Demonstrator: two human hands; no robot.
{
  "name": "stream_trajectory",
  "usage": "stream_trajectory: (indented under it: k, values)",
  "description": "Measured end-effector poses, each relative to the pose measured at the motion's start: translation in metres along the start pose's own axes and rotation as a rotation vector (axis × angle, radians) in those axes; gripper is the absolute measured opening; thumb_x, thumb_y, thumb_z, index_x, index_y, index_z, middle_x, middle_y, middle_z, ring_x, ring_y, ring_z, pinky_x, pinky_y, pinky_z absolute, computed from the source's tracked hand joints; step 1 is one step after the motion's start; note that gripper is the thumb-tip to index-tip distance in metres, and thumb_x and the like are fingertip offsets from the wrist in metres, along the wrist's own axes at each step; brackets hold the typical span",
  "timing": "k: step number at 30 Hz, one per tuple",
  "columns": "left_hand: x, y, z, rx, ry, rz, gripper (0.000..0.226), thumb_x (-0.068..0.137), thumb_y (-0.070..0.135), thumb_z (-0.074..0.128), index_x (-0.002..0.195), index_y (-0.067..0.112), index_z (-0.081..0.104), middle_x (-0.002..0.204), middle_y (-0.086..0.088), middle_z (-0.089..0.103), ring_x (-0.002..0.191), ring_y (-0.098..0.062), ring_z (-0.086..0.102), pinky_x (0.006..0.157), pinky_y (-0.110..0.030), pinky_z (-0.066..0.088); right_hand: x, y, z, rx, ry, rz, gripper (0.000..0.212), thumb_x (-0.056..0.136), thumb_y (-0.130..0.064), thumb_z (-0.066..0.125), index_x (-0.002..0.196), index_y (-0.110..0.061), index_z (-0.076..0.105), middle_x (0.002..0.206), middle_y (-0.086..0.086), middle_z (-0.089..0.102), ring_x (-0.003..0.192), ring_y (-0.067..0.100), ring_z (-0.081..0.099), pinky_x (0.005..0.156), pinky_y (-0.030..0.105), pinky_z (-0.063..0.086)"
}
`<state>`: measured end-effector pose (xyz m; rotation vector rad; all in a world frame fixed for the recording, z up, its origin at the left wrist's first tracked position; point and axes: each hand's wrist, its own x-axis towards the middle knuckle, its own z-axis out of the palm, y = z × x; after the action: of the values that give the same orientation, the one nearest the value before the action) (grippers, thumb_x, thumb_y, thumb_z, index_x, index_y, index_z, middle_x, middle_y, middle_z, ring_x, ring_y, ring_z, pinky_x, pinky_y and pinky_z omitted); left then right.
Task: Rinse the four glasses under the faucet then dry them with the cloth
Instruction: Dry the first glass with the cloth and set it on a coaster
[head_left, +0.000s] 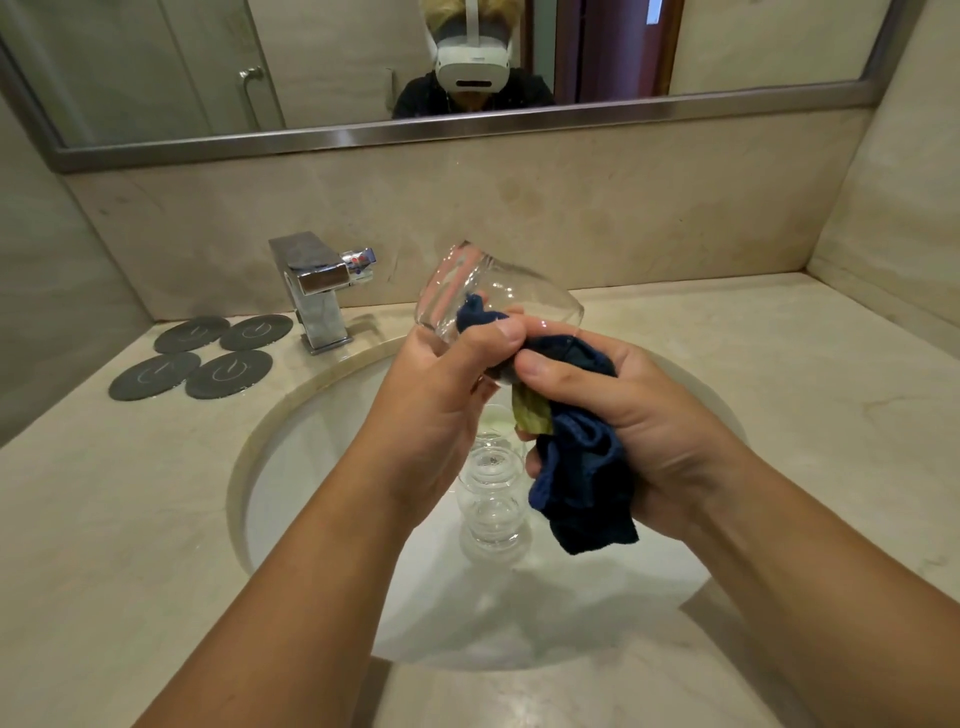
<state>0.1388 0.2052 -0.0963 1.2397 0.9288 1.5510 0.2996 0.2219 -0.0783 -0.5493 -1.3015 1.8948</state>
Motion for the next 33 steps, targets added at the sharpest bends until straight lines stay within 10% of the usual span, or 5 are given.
stream_trajectory:
  k: [5,18,22,26,33]
  values:
    - [-0.001,0.000,-0.003,-0.101,-0.010,-0.147,0.090,0.080,0.054,0.079,0.157,0.019,0.049,0.129,-0.005,0.072,0.141,-0.028,0.060,0.120,-0.047,0.044,0.002,0.005,0.000,-0.090,0.095,-0.085,0.031,0.074,-0.020,0.080,0.105,-0.021,0.083,0.116,0.021,0.076,0.070,0.022,0.065,0.054,0.033,0.059]
    - [0.001,-0.005,0.001,0.096,0.080,-0.066,0.071,0.080,0.043,0.075,0.138,0.003,0.064,0.116,-0.007,0.078,0.115,-0.026,0.072,0.103,-0.046,0.048,0.003,0.002,-0.004,-0.047,0.031,-0.060,0.027,0.081,-0.013,0.075,0.107,-0.016,0.078,0.073,0.000,0.070,0.059,0.015,0.063,0.053,0.031,0.058]
    - [0.000,-0.001,-0.001,-0.006,0.027,-0.082,0.085,0.076,0.043,0.077,0.145,-0.002,0.056,0.122,0.002,0.076,0.119,-0.019,0.071,0.102,-0.039,0.053,0.003,0.004,-0.004,-0.087,0.048,-0.096,0.035,0.078,-0.019,0.077,0.112,-0.016,0.079,0.094,0.007,0.078,0.067,0.018,0.066,0.056,0.032,0.059]
    - [-0.001,0.001,0.004,-0.021,0.039,-0.087,0.113,0.072,0.072,0.086,0.148,-0.004,0.049,0.140,-0.032,0.062,0.135,-0.043,0.062,0.114,-0.052,0.051,0.003,0.009,-0.003,-0.220,0.111,-0.199,0.024,0.084,-0.015,0.079,0.107,-0.019,0.083,0.107,0.015,0.080,0.075,0.026,0.069,0.061,0.034,0.060]
    - [0.001,-0.001,0.003,-0.022,0.065,-0.024,0.084,0.082,0.050,0.074,0.135,-0.010,0.049,0.110,-0.026,0.060,0.109,-0.037,0.066,0.085,-0.039,0.058,0.000,0.006,0.000,-0.175,0.056,-0.153,0.019,0.089,-0.010,0.075,0.106,-0.015,0.082,0.100,0.012,0.079,0.067,0.019,0.068,0.056,0.033,0.059]
